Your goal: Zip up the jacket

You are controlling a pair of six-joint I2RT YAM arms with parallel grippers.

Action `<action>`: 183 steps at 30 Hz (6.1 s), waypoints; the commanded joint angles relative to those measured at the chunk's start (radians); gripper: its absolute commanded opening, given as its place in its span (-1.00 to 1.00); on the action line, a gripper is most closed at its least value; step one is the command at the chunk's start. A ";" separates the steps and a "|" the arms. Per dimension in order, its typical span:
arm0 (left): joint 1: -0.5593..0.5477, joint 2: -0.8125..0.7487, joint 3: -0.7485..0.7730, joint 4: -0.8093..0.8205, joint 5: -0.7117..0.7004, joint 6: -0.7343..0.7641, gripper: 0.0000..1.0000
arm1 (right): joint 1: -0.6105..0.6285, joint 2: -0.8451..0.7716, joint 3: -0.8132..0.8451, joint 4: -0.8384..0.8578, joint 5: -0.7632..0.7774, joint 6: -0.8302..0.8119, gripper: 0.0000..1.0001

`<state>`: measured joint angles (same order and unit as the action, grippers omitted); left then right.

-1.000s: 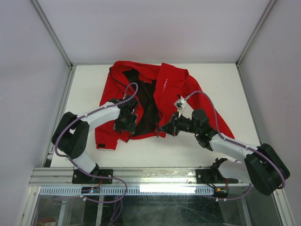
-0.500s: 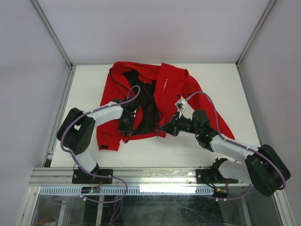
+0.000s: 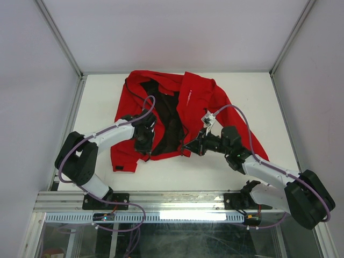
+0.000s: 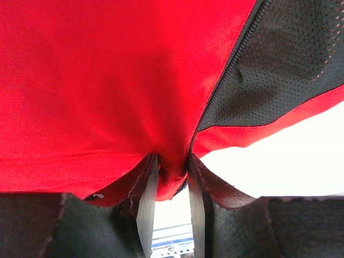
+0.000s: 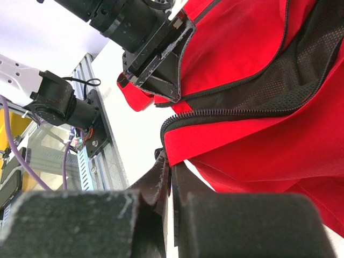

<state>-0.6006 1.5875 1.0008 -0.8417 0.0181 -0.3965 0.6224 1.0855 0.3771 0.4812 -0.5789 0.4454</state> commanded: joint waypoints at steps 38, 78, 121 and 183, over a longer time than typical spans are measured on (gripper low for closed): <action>0.107 -0.272 0.095 0.155 0.102 -0.053 -0.95 | 0.039 -0.001 0.087 -0.064 0.021 -0.022 -1.00; -0.205 -0.496 -0.389 0.506 0.038 -0.418 -0.96 | 0.126 0.086 0.091 -0.149 0.278 0.004 -1.00; -0.307 0.110 -0.091 0.360 -0.115 -0.251 -0.84 | 0.126 0.151 0.068 -0.150 0.340 0.003 -1.00; -0.471 0.043 -0.032 0.258 -0.338 -0.422 -1.00 | 0.124 -0.050 0.025 -0.294 0.529 -0.022 -1.00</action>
<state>-1.0801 1.7138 1.0195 -0.5835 -0.3794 -0.8528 0.7471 1.0821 0.3637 0.1856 -0.0669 0.4541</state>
